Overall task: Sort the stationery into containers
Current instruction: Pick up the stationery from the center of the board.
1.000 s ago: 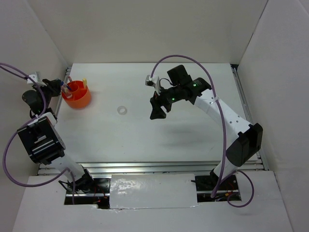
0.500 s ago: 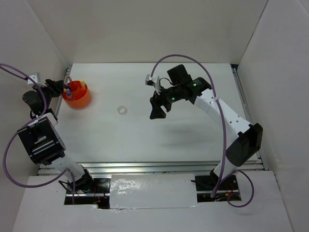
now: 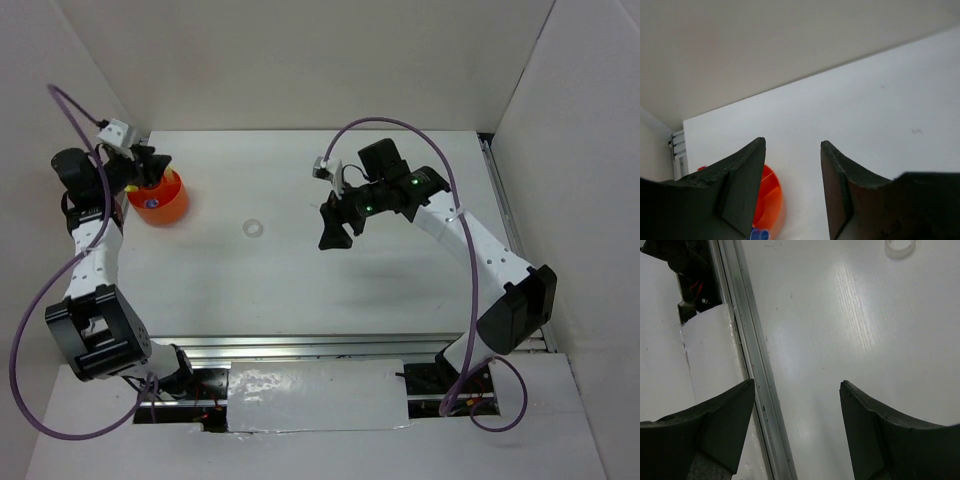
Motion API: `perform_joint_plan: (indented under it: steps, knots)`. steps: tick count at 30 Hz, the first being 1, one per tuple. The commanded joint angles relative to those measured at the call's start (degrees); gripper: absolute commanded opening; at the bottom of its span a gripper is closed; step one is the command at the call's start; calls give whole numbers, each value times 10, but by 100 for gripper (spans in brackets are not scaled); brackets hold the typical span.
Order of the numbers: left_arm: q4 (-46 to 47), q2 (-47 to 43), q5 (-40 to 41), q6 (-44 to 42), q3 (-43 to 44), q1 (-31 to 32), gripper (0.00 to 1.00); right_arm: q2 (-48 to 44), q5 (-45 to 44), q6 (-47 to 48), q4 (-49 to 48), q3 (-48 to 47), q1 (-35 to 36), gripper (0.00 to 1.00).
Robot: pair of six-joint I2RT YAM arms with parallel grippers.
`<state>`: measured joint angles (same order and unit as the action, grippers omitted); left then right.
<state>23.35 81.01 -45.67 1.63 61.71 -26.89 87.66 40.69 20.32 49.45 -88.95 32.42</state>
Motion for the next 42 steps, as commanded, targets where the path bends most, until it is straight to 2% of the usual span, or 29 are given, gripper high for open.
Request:
perform_joint_plan:
  steps: [1,2,5,7,9,11,12,13,14,16,22,26,30,36,42]
  knots:
    - [-259,-14,-83,-210,63,39,57,-26,-8,-18,-23,18,-12,75]
    - [-345,-3,-86,-235,75,51,53,-28,-9,-19,-24,26,-15,75]
    - [-420,25,-70,-244,104,72,43,-33,-17,-19,-29,40,-19,75]
    - [-425,41,-64,-223,109,74,42,-33,-21,-22,-30,45,-22,75]
    - [-449,44,-49,-235,108,100,46,-31,-23,-26,-32,47,-23,75]
    - [-460,39,11,-265,93,135,52,-28,-21,-34,-38,51,-25,74]
    - [-462,36,40,-282,77,175,54,-27,-21,-39,-40,53,-26,74]
    - [-465,39,94,-290,72,196,55,-26,-21,-47,-44,56,-28,74]
    - [-468,42,113,-295,69,213,55,-25,-20,-50,-47,56,-29,74]
    - [-473,69,160,-288,71,250,53,-21,-17,-58,-50,58,-33,74]
    - [-489,166,186,-206,132,294,44,-19,-10,-84,-61,71,-48,73]
    - [-489,207,241,-162,166,330,42,-18,-4,-98,-67,76,-59,73]
    - [-488,237,290,-143,176,353,45,-18,-1,-102,-68,80,-63,73]
    - [-496,271,319,-102,188,353,53,-15,-1,-105,-66,79,-63,73]
    - [-488,285,369,-79,190,346,51,-9,2,-110,-70,76,-64,73]
